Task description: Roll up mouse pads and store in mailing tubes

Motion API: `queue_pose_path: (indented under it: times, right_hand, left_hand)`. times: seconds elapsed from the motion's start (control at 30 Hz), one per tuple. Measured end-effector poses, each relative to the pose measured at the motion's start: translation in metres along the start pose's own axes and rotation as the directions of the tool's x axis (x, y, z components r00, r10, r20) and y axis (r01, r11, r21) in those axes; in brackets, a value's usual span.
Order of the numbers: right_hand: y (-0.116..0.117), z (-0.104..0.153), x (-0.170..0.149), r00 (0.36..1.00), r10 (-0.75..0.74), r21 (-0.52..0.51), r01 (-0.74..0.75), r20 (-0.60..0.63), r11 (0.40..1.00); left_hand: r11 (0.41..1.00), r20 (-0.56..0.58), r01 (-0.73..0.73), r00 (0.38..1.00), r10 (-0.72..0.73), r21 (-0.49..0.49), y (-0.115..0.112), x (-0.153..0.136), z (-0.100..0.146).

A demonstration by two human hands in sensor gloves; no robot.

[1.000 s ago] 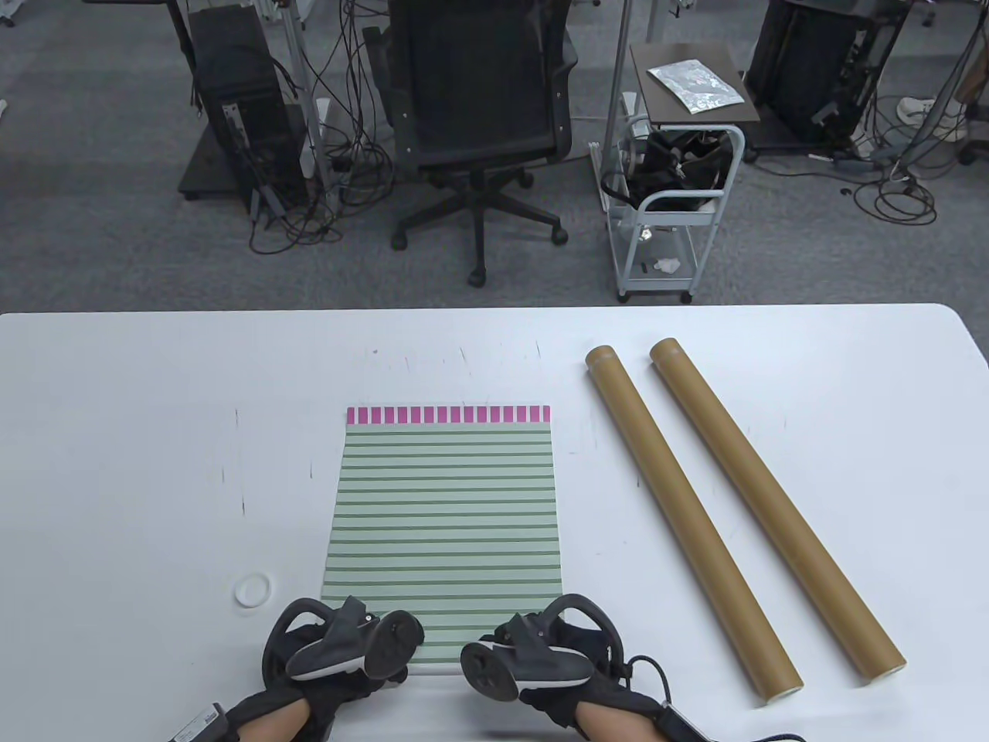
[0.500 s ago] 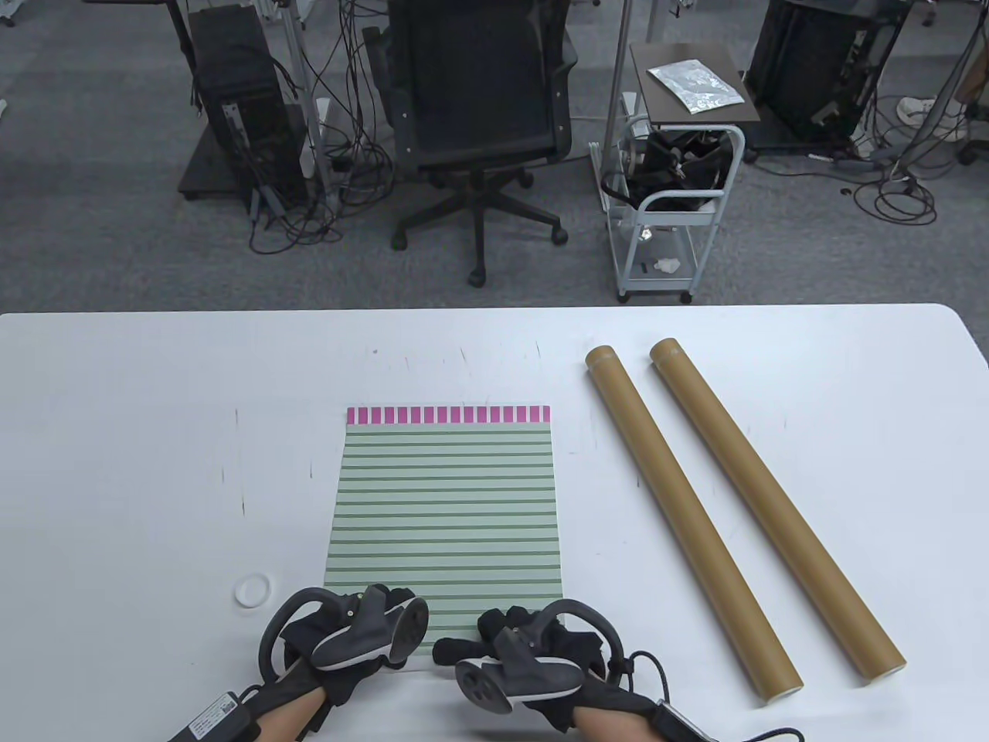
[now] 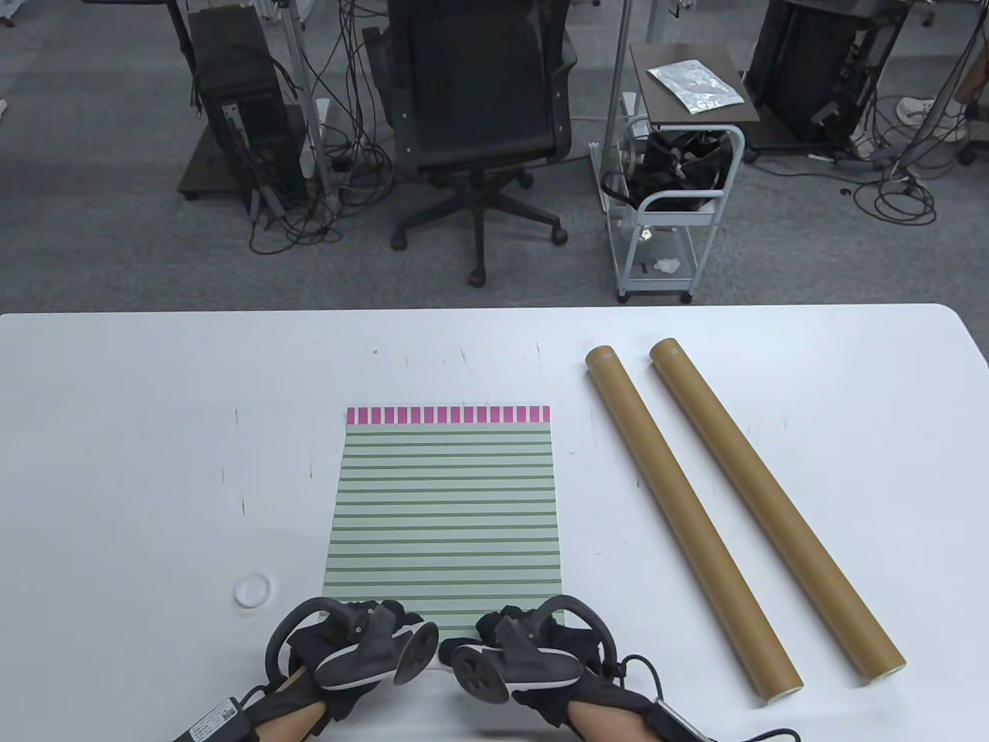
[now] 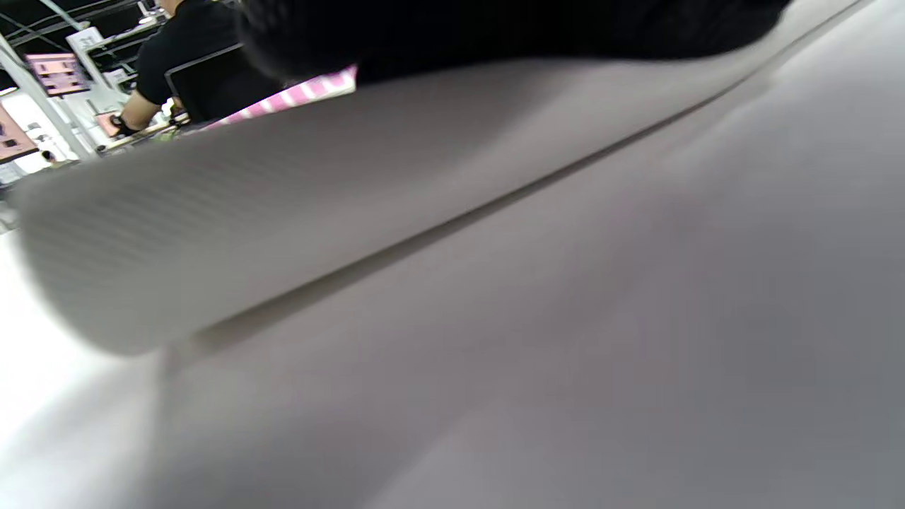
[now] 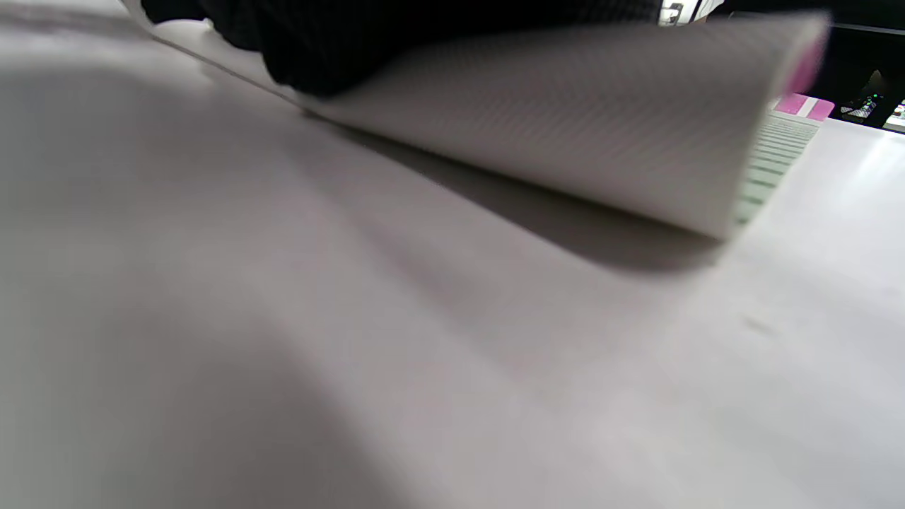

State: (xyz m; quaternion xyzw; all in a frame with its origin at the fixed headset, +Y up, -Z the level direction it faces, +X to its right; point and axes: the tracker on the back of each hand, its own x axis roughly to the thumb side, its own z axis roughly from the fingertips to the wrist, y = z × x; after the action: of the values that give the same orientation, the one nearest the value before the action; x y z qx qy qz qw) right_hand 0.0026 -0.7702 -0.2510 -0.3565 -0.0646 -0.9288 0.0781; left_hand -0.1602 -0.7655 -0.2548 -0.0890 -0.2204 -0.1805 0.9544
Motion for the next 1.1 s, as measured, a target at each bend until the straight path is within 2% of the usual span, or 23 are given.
queue_pose_path:
  times: [0.13, 0.23, 0.4, 0.47, 0.57, 0.67, 0.77, 0.87, 1.0, 1.1]
  right_hand:
    - [0.001, 0.000, -0.002, 1.000, 0.011, -0.005, -0.011, -0.009, 1.000]
    - [0.002, -0.001, 0.000, 1.000, 0.006, 0.047, -0.006, 0.003, 0.999]
    - [-0.001, 0.003, 0.007, 0.991, 0.133, 0.019, -0.134, 0.029, 0.991]
    - [-0.002, 0.005, 0.008, 0.990, 0.133, 0.025, -0.134, 0.039, 0.991]
    - [-0.002, 0.004, 0.006, 0.990, 0.137, 0.022, -0.138, 0.025, 0.990]
    - [-0.004, 0.001, 0.006, 0.990, 0.138, 0.015, -0.138, 0.012, 0.990]
    - [-0.008, -0.001, 0.009, 0.989, 0.145, 0.022, -0.146, 0.011, 0.989]
    - [-0.007, -0.001, 0.011, 0.986, 0.167, 0.013, -0.166, -0.006, 0.986]
    - [-0.004, 0.000, 0.006, 0.990, 0.133, -0.002, -0.133, -0.036, 0.991]
    - [-0.004, -0.001, 0.005, 0.990, 0.137, -0.013, -0.138, -0.041, 0.990]
  left_hand:
    - [1.000, 0.043, -0.024, 0.999, 0.025, -0.009, 0.000, 0.006, 0.004]
    - [1.000, 0.068, 0.010, 0.998, -0.012, 0.028, -0.002, 0.013, 0.008]
    - [0.999, 0.071, -0.009, 0.997, 0.005, 0.053, 0.003, 0.013, 0.009]
    - [0.998, 0.088, -0.039, 0.996, 0.033, 0.057, 0.003, 0.011, 0.011]
    - [0.986, 0.105, -0.169, 0.980, 0.167, 0.008, 0.001, 0.000, 0.010]
    - [0.995, 0.092, -0.063, 0.994, 0.056, 0.081, 0.003, 0.002, 0.011]
    - [0.993, 0.071, -0.058, 0.996, 0.051, 0.105, 0.005, 0.005, 0.011]
    - [0.996, 0.070, -0.018, 0.997, 0.012, 0.086, 0.008, 0.012, 0.009]
    - [0.992, 0.067, -0.011, 0.998, 0.003, 0.124, 0.006, 0.009, 0.011]
    - [0.992, 0.061, -0.044, 0.997, 0.037, 0.117, 0.005, 0.004, 0.009]
